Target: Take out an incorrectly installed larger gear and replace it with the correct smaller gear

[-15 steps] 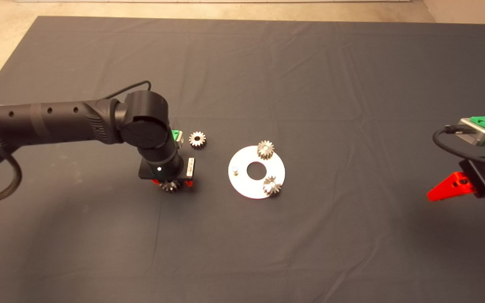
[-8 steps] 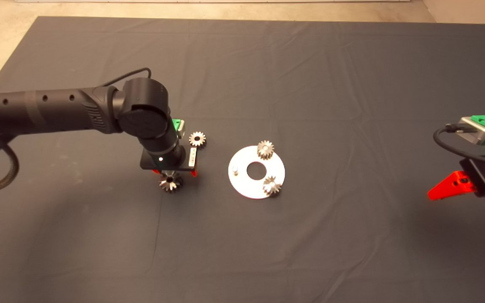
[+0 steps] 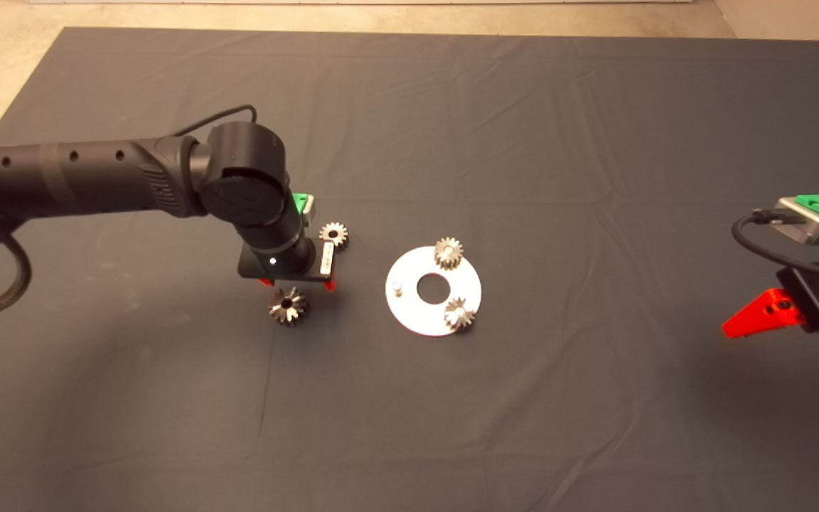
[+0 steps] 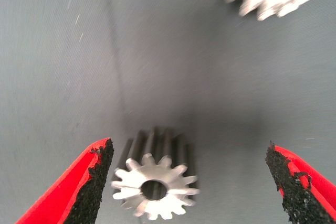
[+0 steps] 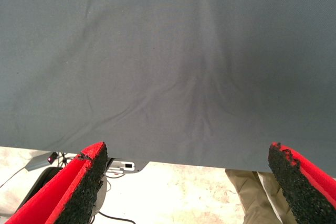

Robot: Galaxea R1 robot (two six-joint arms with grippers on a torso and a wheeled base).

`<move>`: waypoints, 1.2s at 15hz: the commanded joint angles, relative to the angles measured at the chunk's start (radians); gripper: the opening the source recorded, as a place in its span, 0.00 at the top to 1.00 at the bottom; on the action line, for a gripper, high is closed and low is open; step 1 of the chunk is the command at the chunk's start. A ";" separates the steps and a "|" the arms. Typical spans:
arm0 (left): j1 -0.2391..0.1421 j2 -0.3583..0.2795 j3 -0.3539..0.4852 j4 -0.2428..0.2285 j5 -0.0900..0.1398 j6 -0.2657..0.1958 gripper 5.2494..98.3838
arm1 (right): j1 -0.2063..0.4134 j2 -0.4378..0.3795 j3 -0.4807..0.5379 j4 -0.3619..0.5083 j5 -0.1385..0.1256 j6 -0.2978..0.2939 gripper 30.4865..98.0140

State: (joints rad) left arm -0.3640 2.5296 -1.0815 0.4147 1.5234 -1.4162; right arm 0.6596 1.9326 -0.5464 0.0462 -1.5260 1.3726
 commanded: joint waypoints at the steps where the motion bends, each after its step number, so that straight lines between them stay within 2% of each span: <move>1: -0.065 0.050 -0.059 -0.038 0.135 0.040 0.26 | 0.020 -0.008 0.005 0.035 0.000 -0.003 0.25; 2: -0.066 0.066 -0.086 -0.047 0.135 0.047 0.26 | 0.020 -0.008 0.005 0.035 0.000 -0.003 0.25; 6: -0.066 0.148 -0.224 -0.062 0.134 0.158 0.26 | 0.020 -0.008 0.005 0.037 -0.002 -0.003 0.25; 8: -0.061 0.176 -0.285 -0.063 0.114 0.191 0.26 | 0.020 -0.010 0.005 0.037 -0.002 -0.003 0.25; 12: -0.058 0.196 -0.322 -0.062 0.084 0.203 0.26 | 0.020 -0.011 0.002 0.037 0.000 -0.003 0.25; 16: -0.056 0.213 -0.354 -0.062 0.080 0.244 0.26 | 0.020 -0.010 0.001 0.035 0.001 0.000 0.25; 18: -0.053 0.211 -0.354 -0.062 0.061 0.246 0.26 | 0.020 -0.010 0.001 0.035 0.000 0.000 0.25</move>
State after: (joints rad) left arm -0.4051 2.7283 -1.4128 0.3666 1.5217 -1.1968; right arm 0.6596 1.9279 -0.5464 0.0464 -1.5260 1.3728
